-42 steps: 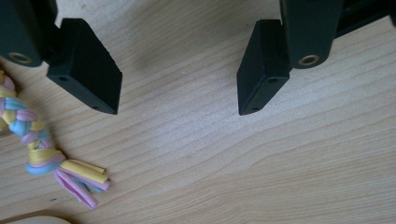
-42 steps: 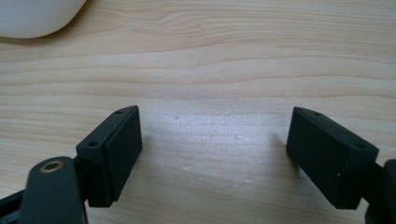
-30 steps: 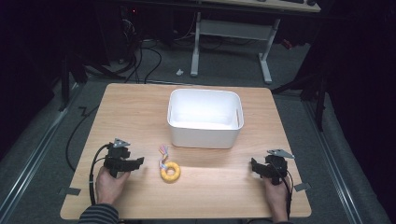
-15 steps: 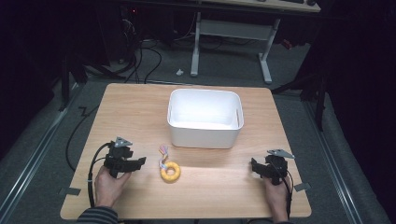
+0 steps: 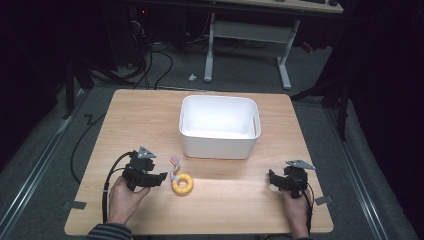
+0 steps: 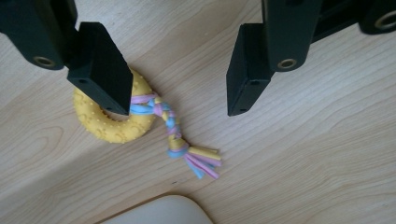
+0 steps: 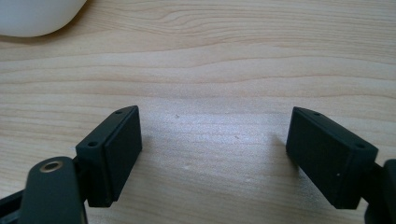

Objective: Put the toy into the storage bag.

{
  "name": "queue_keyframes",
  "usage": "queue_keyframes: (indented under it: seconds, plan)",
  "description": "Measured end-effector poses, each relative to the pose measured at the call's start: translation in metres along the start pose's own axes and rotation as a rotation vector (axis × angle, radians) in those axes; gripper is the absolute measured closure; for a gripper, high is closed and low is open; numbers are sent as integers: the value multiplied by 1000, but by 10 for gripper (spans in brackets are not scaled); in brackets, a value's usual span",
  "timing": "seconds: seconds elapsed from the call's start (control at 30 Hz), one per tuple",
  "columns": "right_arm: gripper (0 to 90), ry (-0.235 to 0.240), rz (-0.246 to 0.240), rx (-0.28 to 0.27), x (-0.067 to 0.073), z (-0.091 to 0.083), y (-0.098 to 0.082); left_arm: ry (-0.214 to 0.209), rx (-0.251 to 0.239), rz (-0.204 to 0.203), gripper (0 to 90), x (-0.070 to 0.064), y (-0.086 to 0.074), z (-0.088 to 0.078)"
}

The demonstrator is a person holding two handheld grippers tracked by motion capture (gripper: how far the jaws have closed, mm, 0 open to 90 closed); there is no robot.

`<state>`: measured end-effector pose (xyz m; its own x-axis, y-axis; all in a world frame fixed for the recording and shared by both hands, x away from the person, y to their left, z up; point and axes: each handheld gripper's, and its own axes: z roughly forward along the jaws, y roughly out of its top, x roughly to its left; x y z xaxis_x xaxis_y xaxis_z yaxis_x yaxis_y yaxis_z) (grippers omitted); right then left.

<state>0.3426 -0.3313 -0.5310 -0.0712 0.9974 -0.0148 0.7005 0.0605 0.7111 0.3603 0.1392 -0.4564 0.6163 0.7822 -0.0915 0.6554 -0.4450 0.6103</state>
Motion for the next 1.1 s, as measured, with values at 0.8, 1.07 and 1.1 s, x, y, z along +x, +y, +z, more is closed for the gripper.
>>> queue_keyframes:
  seconds: [0.8, 1.07, 1.1]
  plan:
    - [184, 4, -7, -1, 0, 0, 0, -11, 134, -18, 374, -23, 10, 35]
    - [184, 4, -13, -2, 0, 0, 0, -10, 155, -21, 375, -26, 12, 44]
    - [184, 4, -13, -3, 0, 0, 0, -3, 163, -19, 377, -26, 13, 46]
